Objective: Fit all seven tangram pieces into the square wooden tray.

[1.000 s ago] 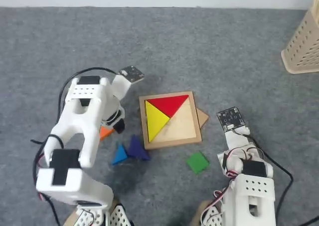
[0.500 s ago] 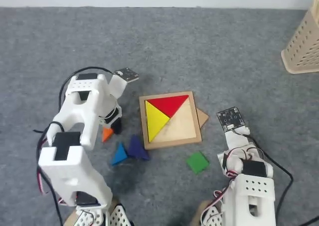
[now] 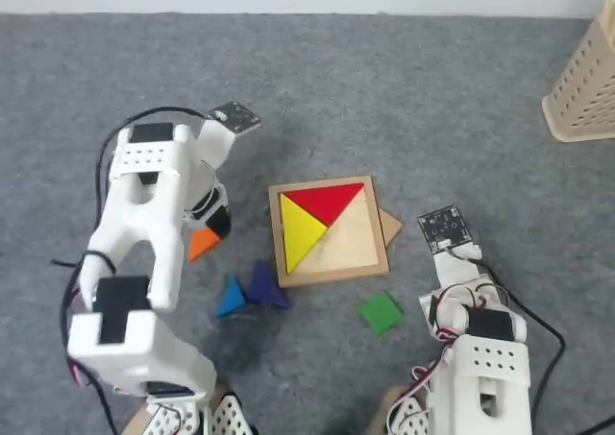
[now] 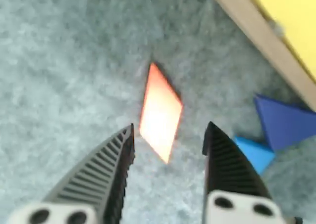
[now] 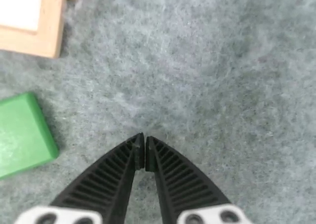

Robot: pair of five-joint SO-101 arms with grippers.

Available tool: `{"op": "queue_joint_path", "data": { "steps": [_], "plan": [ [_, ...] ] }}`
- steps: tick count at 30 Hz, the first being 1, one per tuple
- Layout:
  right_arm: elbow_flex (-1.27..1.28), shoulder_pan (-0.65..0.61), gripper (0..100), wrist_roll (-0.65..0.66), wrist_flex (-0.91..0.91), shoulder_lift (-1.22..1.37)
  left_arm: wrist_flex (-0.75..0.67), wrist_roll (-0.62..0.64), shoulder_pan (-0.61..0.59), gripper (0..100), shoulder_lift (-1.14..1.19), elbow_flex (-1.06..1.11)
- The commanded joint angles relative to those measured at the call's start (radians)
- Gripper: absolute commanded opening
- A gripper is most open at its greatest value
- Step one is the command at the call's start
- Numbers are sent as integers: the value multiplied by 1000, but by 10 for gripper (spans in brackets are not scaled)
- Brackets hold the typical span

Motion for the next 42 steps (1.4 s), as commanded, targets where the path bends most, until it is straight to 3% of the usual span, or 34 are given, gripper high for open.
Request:
{"op": "queue_joint_path", "data": {
  "steps": [1,9,17,25,32,35,42],
  "plan": [
    [-5,-8,6,6,13,-28,-2,6,6,201,-106,64],
    [-5,-8,6,6,13,-28,-253,6,6,202,-106,265],
    [-5,-8,6,6,13,-28,-275,9,-3,202,34,228],
    [-5,-8,6,6,13,-28,-210,6,-52,186,146,104],
    [-5,-8,6,6,13,-28,-204,2,-17,103,146,91],
    [-5,-8,6,6,13,-28,-140,9,15,80,146,41],
    [-5,-8,6,6,13,-28,3,181,101,22,146,-122]
  ]
}}
